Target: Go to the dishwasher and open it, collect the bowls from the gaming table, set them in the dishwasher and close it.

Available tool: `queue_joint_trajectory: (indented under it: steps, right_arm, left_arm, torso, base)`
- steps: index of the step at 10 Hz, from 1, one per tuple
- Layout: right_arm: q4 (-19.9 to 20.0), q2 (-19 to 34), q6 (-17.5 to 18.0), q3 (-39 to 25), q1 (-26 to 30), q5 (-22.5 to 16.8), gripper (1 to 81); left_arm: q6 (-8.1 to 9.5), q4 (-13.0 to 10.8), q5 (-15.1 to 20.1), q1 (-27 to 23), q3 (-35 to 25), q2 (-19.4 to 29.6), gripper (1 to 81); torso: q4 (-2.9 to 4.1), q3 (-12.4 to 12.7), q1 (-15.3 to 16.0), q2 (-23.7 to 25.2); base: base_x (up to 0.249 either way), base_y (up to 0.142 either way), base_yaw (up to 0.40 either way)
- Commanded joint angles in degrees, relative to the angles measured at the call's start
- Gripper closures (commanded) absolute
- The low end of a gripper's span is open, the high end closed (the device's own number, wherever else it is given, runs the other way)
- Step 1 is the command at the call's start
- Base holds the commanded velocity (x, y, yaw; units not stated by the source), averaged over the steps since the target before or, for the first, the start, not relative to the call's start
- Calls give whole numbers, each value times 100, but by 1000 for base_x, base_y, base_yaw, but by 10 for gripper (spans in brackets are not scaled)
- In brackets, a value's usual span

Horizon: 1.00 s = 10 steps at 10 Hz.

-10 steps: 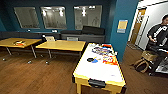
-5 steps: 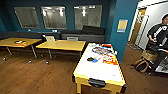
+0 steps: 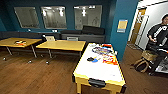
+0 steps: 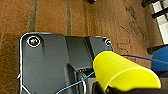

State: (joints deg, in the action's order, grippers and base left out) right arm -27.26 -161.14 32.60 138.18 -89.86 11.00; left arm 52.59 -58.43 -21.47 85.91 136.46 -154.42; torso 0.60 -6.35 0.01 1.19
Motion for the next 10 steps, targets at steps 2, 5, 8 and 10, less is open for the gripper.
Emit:
queue_joint_trajectory:
  steps: [2, 5, 8, 10]
  right_arm:
    - [-219, -79, -61, -135, 209, -106, 811]
    - [-227, -88, -61, -143, 209, -115, 811]
    - [-219, -132, -52, -38, 183, -106, 811]
    - [-218, -158, -52, 6, 200, -106, 811]
  left_arm:
    - [6, -55, 81, -236, -32, 121, 811]
    - [6, -46, 116, -245, -32, 95, 811]
    - [6, -63, 125, -245, -40, 77, 811]
    - [6, -81, 134, -236, -40, 60, 811]
  torso:
    - [0, 0, 0, 0]
    - [0, 0, 0, 0]
    - [0, 0, 0, 0]
    - [0, 0, 2, 0]
  base:
    - [0, 0, -42]
    - [0, 0, -212]
    - [0, 0, -302]
    - [0, 0, -316]
